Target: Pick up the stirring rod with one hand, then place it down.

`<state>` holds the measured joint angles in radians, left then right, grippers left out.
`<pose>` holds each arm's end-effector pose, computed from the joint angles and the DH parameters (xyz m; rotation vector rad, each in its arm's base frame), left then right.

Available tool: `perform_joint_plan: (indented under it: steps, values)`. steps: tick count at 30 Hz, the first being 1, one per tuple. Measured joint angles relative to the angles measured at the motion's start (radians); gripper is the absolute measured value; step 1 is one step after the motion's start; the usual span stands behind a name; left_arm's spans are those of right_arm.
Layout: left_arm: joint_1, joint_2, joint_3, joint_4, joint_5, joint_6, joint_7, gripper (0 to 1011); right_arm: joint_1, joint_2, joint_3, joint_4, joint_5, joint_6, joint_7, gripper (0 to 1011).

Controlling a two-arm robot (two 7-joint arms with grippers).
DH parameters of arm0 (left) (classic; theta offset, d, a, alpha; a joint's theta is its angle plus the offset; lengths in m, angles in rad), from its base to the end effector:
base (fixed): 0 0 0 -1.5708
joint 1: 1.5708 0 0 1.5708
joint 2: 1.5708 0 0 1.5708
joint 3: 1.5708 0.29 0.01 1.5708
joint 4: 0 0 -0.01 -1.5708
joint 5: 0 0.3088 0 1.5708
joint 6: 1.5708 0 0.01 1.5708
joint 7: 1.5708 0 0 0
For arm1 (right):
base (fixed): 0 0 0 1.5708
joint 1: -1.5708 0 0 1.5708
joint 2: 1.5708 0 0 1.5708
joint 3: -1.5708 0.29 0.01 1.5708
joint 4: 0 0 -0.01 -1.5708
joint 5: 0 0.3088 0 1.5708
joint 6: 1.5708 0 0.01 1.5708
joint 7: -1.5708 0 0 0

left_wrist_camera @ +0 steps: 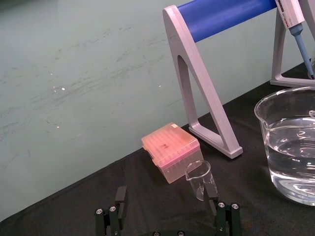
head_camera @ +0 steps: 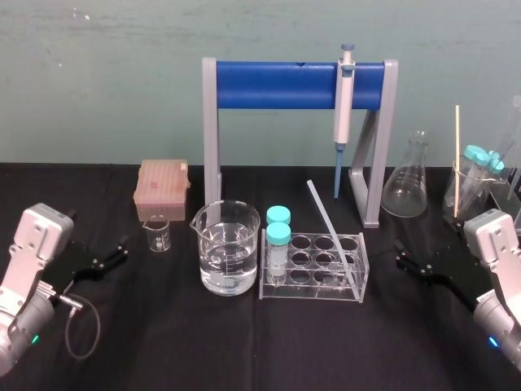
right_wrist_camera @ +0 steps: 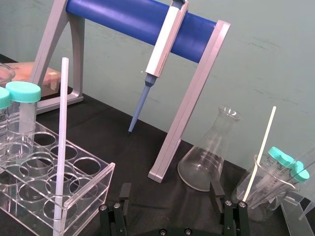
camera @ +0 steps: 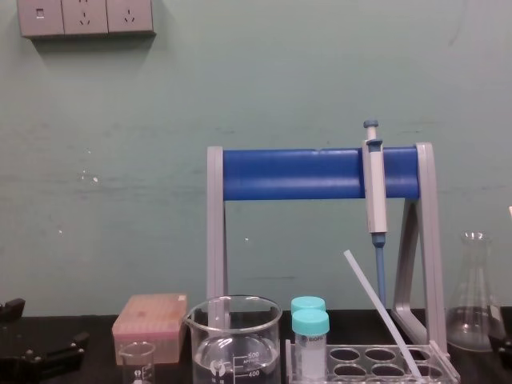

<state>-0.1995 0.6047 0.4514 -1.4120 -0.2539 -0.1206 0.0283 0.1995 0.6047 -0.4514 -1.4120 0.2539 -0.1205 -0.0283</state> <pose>0.3581 0.0827 -0.3023 0.3044 -0.2851 1.2479 0.3581 -0.0827 -0.3023 -0.3045 -0.2850 -1.2480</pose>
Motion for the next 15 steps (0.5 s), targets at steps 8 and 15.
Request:
perform_joint_plan:
  steps: [8, 15]
  values:
    - [0.0, 0.0, 0.0, 0.0, 0.0, 0.0, 0.0, 1000, 0.0, 0.0, 0.0, 0.0, 0.0, 0.0, 0.0, 1003]
    - [0.0, 0.0, 0.0, 0.0, 0.0, 0.0, 0.0, 1000, 0.0, 0.0, 0.0, 0.0, 0.0, 0.0, 0.0, 1003]
